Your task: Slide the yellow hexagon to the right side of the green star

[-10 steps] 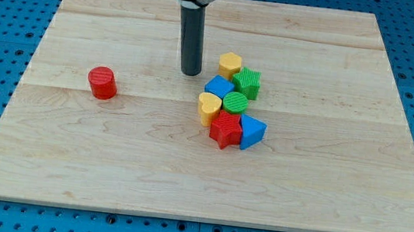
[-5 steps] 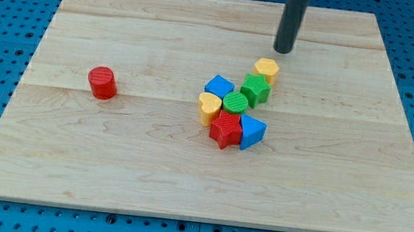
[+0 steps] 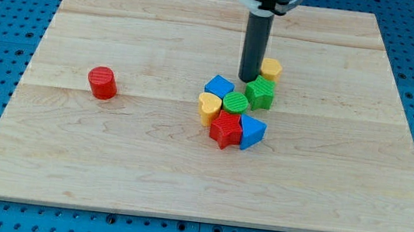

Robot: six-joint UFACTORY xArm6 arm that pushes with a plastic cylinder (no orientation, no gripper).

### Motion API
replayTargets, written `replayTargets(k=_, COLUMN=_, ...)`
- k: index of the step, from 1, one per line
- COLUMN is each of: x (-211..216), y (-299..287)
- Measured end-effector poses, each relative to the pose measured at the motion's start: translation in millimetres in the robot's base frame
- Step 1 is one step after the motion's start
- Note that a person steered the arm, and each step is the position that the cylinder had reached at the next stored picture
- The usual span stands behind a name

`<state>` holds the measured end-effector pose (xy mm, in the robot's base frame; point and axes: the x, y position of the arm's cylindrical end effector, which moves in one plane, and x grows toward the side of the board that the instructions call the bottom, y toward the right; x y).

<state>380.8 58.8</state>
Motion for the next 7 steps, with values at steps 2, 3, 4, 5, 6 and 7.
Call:
replayTargets(k=2, x=-37.5, y=-19.1)
replayTargets(k=3, x=-40.8, y=19.0)
replayTargets(k=4, x=-23.4, y=60.9)
replayTargets(k=5, x=12.0, y=69.0)
replayTargets(k=6, x=24.8, y=69.0)
replayTargets(k=7, x=22.0, y=77.8)
